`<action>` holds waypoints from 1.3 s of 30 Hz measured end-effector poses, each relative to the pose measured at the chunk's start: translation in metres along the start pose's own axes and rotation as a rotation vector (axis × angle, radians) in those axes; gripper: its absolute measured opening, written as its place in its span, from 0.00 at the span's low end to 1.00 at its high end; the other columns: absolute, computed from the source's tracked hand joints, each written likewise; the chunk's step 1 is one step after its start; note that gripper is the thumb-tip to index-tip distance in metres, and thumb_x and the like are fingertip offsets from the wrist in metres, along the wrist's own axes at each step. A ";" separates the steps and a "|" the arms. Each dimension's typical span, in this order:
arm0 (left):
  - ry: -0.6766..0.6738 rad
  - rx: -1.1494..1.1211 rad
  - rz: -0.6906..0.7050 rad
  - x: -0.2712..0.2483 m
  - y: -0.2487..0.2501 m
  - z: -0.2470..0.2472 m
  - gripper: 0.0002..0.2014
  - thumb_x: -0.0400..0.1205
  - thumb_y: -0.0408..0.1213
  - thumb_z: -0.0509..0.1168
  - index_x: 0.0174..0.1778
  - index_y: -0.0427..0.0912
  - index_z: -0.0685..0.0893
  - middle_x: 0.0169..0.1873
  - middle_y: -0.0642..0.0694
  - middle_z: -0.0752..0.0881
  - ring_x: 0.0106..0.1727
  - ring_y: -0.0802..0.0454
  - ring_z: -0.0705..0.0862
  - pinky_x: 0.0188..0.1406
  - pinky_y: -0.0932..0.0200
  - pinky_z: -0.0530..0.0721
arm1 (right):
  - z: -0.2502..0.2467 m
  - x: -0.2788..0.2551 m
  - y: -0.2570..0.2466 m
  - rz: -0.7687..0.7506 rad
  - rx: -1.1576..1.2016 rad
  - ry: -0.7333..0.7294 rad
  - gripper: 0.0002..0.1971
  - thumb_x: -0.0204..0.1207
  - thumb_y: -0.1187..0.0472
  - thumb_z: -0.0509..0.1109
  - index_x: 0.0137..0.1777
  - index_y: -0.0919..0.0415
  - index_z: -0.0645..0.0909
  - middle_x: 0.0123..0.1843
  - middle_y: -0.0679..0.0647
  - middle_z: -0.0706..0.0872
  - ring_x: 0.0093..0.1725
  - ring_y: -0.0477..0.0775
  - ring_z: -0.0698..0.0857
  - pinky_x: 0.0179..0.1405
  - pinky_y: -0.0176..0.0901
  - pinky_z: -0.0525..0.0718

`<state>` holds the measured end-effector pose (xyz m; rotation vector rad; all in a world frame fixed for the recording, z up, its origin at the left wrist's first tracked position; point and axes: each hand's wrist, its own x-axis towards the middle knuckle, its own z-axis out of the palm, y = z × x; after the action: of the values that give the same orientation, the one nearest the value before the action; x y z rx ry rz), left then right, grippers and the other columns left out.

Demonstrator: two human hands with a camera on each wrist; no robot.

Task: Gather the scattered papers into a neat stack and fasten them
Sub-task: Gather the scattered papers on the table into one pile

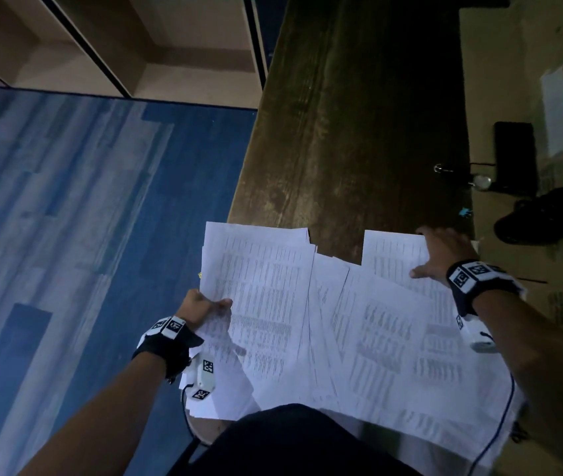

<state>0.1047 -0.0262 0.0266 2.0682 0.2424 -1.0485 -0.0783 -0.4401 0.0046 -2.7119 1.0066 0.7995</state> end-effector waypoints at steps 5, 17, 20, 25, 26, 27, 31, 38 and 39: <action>-0.037 -0.002 -0.022 0.002 0.002 0.001 0.18 0.81 0.24 0.66 0.23 0.37 0.80 0.16 0.54 0.83 0.27 0.36 0.87 0.30 0.60 0.82 | -0.003 -0.009 -0.006 -0.020 0.266 -0.108 0.27 0.82 0.53 0.68 0.80 0.59 0.70 0.81 0.62 0.71 0.77 0.64 0.73 0.73 0.53 0.72; -0.079 0.097 0.049 0.016 -0.010 0.015 0.15 0.69 0.40 0.78 0.30 0.35 0.81 0.26 0.38 0.84 0.31 0.39 0.85 0.31 0.35 0.88 | 0.001 -0.073 -0.023 0.032 0.351 -0.129 0.33 0.72 0.54 0.78 0.77 0.58 0.72 0.75 0.62 0.76 0.71 0.64 0.79 0.66 0.50 0.78; -0.056 0.138 0.128 0.035 -0.019 0.032 0.13 0.71 0.42 0.75 0.35 0.38 0.80 0.29 0.40 0.83 0.34 0.38 0.85 0.39 0.39 0.87 | -0.042 -0.090 -0.008 0.072 0.251 0.145 0.22 0.78 0.56 0.70 0.72 0.57 0.78 0.65 0.64 0.85 0.62 0.66 0.85 0.59 0.53 0.83; 0.004 0.273 0.292 0.008 0.003 0.063 0.04 0.78 0.34 0.68 0.46 0.39 0.82 0.37 0.40 0.85 0.39 0.41 0.84 0.39 0.53 0.82 | -0.119 -0.128 0.007 0.102 0.309 0.595 0.11 0.78 0.60 0.65 0.57 0.59 0.86 0.50 0.71 0.88 0.48 0.72 0.88 0.48 0.58 0.87; 0.016 0.295 0.300 0.007 0.004 0.066 0.04 0.78 0.34 0.68 0.46 0.38 0.82 0.37 0.40 0.85 0.39 0.41 0.83 0.37 0.55 0.80 | -0.133 -0.137 0.008 0.084 0.315 0.704 0.12 0.78 0.59 0.63 0.55 0.58 0.86 0.49 0.69 0.89 0.46 0.71 0.88 0.47 0.58 0.88; 0.024 0.304 0.301 0.008 0.004 0.069 0.05 0.77 0.33 0.68 0.46 0.37 0.82 0.37 0.40 0.85 0.38 0.42 0.83 0.35 0.56 0.79 | -0.146 -0.146 0.007 0.065 0.332 0.812 0.13 0.78 0.59 0.62 0.54 0.58 0.86 0.48 0.68 0.90 0.45 0.70 0.89 0.46 0.56 0.88; 0.003 0.286 0.290 0.006 0.009 0.070 0.04 0.75 0.34 0.69 0.43 0.38 0.82 0.34 0.41 0.84 0.35 0.43 0.82 0.31 0.57 0.80 | -0.185 -0.182 -0.007 -0.037 0.510 1.101 0.12 0.76 0.65 0.63 0.52 0.62 0.87 0.48 0.68 0.90 0.45 0.68 0.87 0.43 0.52 0.82; -0.050 0.204 0.173 0.019 0.011 0.038 0.09 0.76 0.35 0.74 0.36 0.34 0.83 0.25 0.42 0.85 0.25 0.45 0.81 0.28 0.56 0.80 | -0.171 -0.162 -0.025 -0.287 0.612 0.540 0.11 0.79 0.57 0.72 0.58 0.59 0.85 0.48 0.57 0.88 0.48 0.55 0.83 0.44 0.43 0.73; -0.068 0.180 0.181 0.022 0.010 0.033 0.09 0.76 0.34 0.75 0.34 0.35 0.83 0.24 0.43 0.85 0.25 0.45 0.81 0.29 0.56 0.81 | -0.166 -0.156 -0.029 -0.308 0.578 0.431 0.10 0.79 0.57 0.72 0.58 0.58 0.85 0.47 0.55 0.87 0.48 0.54 0.83 0.44 0.44 0.73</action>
<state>0.1037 -0.0609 0.0046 2.1632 -0.0753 -1.0589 -0.0874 -0.3801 0.2265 -2.4545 0.7036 -0.1297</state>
